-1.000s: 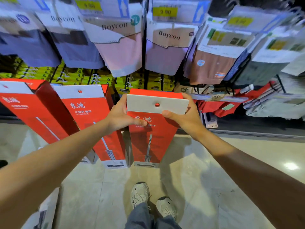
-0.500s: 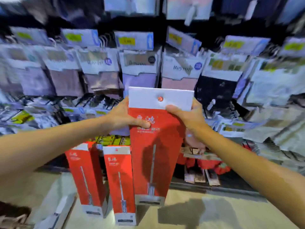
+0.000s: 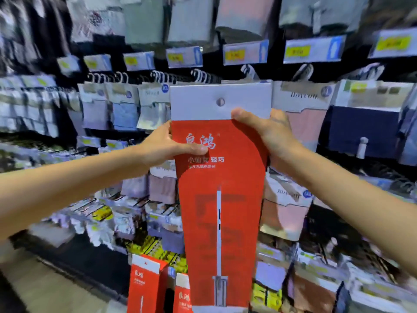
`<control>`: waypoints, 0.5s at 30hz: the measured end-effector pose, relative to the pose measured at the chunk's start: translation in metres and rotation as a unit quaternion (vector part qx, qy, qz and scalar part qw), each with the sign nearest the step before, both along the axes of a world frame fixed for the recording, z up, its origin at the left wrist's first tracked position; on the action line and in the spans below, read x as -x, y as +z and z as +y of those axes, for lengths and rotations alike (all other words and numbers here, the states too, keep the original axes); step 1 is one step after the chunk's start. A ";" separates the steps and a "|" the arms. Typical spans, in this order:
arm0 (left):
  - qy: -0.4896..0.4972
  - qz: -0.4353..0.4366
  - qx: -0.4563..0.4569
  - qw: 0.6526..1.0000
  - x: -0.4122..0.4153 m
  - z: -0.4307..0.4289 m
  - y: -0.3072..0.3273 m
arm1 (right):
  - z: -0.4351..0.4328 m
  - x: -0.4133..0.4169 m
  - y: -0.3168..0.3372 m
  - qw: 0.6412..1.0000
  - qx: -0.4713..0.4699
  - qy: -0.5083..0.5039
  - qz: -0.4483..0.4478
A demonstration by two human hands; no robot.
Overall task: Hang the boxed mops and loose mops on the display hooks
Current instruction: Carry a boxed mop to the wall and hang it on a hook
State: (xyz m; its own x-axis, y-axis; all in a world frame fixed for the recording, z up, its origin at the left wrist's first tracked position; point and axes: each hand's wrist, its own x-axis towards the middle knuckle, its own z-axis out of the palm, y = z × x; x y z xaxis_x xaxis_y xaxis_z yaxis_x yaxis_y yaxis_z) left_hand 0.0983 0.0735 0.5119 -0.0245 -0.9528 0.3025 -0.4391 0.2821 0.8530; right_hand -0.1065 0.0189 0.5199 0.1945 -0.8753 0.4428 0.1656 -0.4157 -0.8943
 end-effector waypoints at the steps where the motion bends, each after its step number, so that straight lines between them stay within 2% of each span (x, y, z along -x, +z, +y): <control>1: 0.014 -0.002 0.008 1.000 -0.003 0.006 0.006 | 0.000 -0.004 0.008 1.000 0.009 0.015 0.000; 9: 0.182 -0.004 0.046 0.982 -0.015 0.066 0.031 | -0.006 -0.044 0.045 0.981 0.049 0.185 0.014; 15: 0.364 -0.021 0.086 0.927 0.015 0.139 0.047 | 0.018 -0.067 0.063 0.934 0.049 0.354 0.001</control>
